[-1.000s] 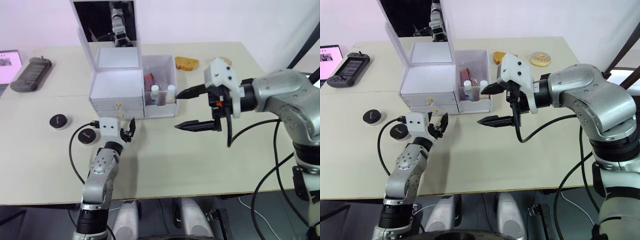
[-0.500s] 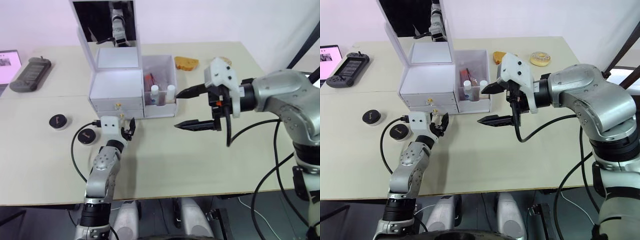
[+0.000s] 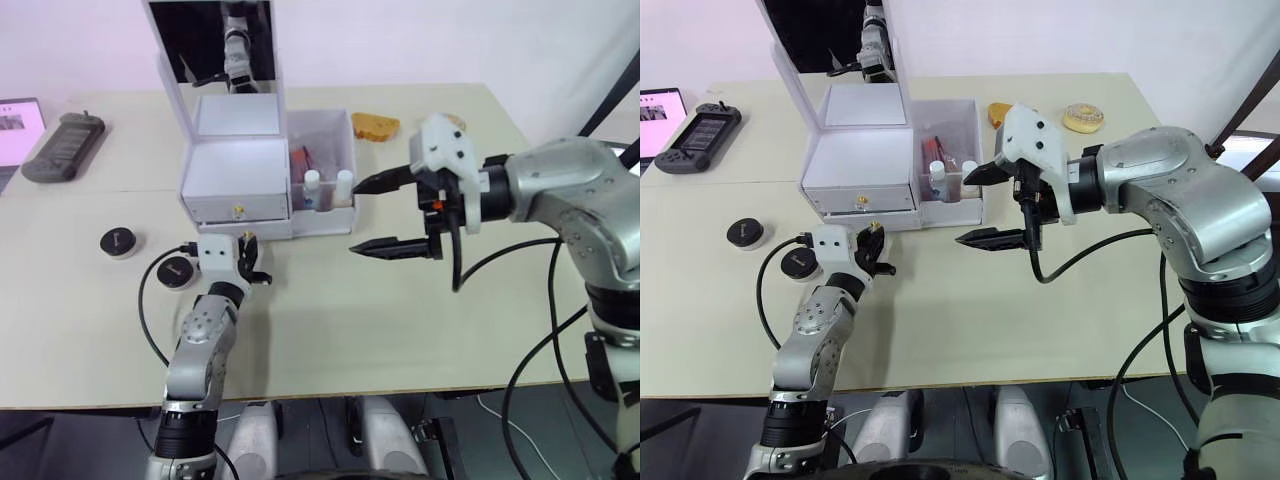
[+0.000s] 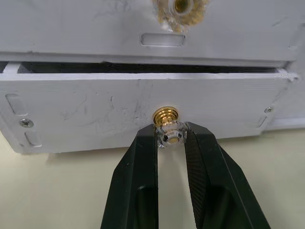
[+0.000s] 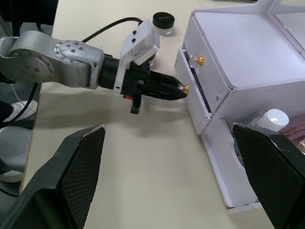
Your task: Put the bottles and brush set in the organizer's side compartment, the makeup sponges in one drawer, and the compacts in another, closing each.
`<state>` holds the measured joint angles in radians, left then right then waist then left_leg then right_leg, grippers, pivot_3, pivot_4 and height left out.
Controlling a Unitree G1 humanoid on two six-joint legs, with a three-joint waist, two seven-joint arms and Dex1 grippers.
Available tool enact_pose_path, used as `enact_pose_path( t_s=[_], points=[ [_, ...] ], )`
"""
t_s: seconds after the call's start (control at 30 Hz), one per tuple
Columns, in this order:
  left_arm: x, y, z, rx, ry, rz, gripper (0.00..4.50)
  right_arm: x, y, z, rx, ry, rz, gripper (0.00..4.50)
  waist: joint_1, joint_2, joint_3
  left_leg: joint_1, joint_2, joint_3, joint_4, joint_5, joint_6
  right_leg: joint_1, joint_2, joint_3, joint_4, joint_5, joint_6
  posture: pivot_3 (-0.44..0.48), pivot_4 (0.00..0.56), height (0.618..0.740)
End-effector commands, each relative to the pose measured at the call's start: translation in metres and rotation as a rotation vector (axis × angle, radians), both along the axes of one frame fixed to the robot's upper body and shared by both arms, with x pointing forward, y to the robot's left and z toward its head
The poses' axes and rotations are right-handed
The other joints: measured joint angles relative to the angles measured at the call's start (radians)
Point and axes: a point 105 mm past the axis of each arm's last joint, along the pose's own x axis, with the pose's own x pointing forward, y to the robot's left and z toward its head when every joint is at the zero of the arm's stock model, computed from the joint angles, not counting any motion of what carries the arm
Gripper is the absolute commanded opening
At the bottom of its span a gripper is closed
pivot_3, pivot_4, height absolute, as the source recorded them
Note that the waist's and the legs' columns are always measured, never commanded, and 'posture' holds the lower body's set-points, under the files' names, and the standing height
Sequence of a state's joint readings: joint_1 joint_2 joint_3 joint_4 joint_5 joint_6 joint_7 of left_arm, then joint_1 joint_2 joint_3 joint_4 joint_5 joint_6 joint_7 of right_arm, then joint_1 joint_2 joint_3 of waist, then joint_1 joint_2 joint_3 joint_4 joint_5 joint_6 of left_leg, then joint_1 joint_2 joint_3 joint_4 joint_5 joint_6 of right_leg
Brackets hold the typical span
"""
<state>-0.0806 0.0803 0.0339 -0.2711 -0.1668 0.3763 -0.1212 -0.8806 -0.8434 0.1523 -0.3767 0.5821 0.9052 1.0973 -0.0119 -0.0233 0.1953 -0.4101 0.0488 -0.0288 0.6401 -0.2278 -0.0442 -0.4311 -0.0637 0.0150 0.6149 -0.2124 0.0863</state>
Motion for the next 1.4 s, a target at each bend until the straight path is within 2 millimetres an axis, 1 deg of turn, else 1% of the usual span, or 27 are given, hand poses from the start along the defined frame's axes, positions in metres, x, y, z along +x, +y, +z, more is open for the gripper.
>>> enact_pose_path(
  t_s=[0.03,0.17,0.27,0.47,0.67,0.83,0.93,0.97,1.0,1.07,1.17,1.2,1.3,1.37,1.4],
  points=[
    [-0.017,-0.008,0.024,-0.01,-0.067,-0.102,0.28,-0.002,0.002,0.003,0.009,-0.019,0.017,4.5,-0.001,0.0,0.0,0.0,0.0,0.0,-0.001,0.0,0.0,0.0,0.0,0.0,0.0,0.0,0.0,0.0,0.15,0.74],
    [-0.041,-0.008,0.023,0.0,-0.025,-0.16,0.28,-0.002,0.003,0.0,0.011,-0.01,0.024,4.5,0.0,0.001,0.001,0.0,0.0,0.0,-0.003,0.0,0.0,-0.002,0.0,0.0,0.0,0.0,0.0,0.0,0.15,0.74],
    [-0.053,-0.003,0.022,0.011,0.003,-0.163,0.28,-0.002,0.003,-0.001,0.01,-0.002,0.029,4.5,0.002,0.001,0.001,0.0,0.0,0.0,-0.004,0.0,0.0,-0.002,0.0,0.0,-0.001,0.0,0.0,0.0,0.15,0.74],
    [-0.07,-0.002,0.018,0.01,0.045,-0.166,0.28,-0.001,0.004,-0.004,0.009,0.007,0.035,4.5,-0.001,0.001,0.001,0.0,0.0,0.0,-0.005,0.0,0.0,-0.003,0.0,0.0,-0.002,0.0,0.0,0.0,0.15,0.74],
    [-0.079,-0.003,0.017,0.008,0.067,-0.167,0.28,-0.004,0.006,-0.002,0.03,0.044,0.054,4.5,-0.001,0.001,0.001,0.0,0.0,0.001,-0.006,0.0,0.0,-0.004,0.0,0.0,-0.002,0.0,0.0,0.0,0.15,0.74],
    [-0.081,0.002,0.011,0.039,0.096,-0.159,0.28,-0.004,0.006,-0.001,0.029,0.042,0.053,4.5,-0.001,0.001,0.001,0.0,0.0,0.001,-0.006,0.0,0.0,-0.004,0.0,0.0,-0.002,0.0,0.0,0.0,0.15,0.74],
    [-0.08,0.005,0.011,0.031,0.094,-0.149,0.28,-0.003,0.005,-0.001,0.028,0.038,0.049,4.5,-0.002,0.001,0.001,0.0,0.0,0.001,-0.006,0.0,0.0,-0.004,0.0,0.0,-0.002,0.0,0.0,0.0,0.15,0.74],
    [-0.08,0.007,0.012,0.022,0.091,-0.145,1.29,-0.003,0.004,0.0,0.027,0.038,0.047,4.5,-0.001,0.001,0.001,0.0,0.0,0.001,-0.006,0.0,0.0,-0.004,0.0,0.0,-0.002,0.0,0.0,0.0,0.15,0.74],
    [-0.08,0.008,0.012,0.016,0.088,-0.142,1.58,-0.002,0.003,0.0,0.026,0.04,0.044,4.5,-0.001,0.001,0.001,0.0,0.0,0.001,-0.006,0.0,0.0,-0.004,0.0,0.0,-0.002,0.0,0.0,0.0,0.15,0.74],
    [-0.083,0.01,0.014,0.005,0.085,-0.146,2.64,-0.002,0.0,-0.001,0.027,0.056,0.042,4.5,-0.002,0.001,0.001,0.0,0.0,0.001,-0.006,0.0,0.0,-0.004,0.0,0.0,-0.002,0.0,0.0,0.0,0.15,0.74],
    [-0.093,0.016,0.018,-0.004,0.077,-0.157,4.23,-0.003,-0.009,-0.002,0.022,0.087,0.038,4.5,-0.003,0.001,0.001,0.0,0.0,0.001,-0.006,0.0,0.0,-0.005,0.0,0.001,-0.002,0.0,0.0,0.0,0.15,0.74],
    [-0.098,0.018,0.022,0.005,0.06,-0.175,4.47,-0.003,-0.013,-0.002,0.027,0.096,0.034,4.5,-0.003,0.001,0.001,0.0,0.0,0.001,-0.007,0.0,0.0,-0.005,0.0,0.001,-0.002,0.0,0.0,0.0,0.15,0.74],
    [-0.113,0.028,0.037,0.024,-0.004,-0.224,4.47,0.002,-0.03,0.0,0.057,0.121,0.01,4.5,-0.003,0.001,0.001,0.0,0.0,0.002,-0.008,0.0,0.0,-0.006,0.0,0.001,-0.002,0.0,-0.001,0.0,0.15,0.74],
    [-0.12,0.035,0.044,0.036,-0.041,-0.245,4.47,0.007,-0.039,-0.004,0.072,0.134,-0.022,4.5,-0.004,0.001,0.001,0.0,0.0,0.002,-0.007,0.0,0.0,-0.007,0.0,0.001,-0.002,-0.001,-0.001,0.0,0.15,0.74],
    [-0.12,0.045,0.044,0.054,-0.05,-0.216,4.47,0.009,-0.043,-0.008,0.081,0.146,-0.027,4.5,-0.005,0.001,0.001,0.0,0.0,0.002,-0.007,0.0,0.0,-0.007,0.0,0.001,-0.002,-0.001,0.0,0.0,0.15,0.74]
  ],
)
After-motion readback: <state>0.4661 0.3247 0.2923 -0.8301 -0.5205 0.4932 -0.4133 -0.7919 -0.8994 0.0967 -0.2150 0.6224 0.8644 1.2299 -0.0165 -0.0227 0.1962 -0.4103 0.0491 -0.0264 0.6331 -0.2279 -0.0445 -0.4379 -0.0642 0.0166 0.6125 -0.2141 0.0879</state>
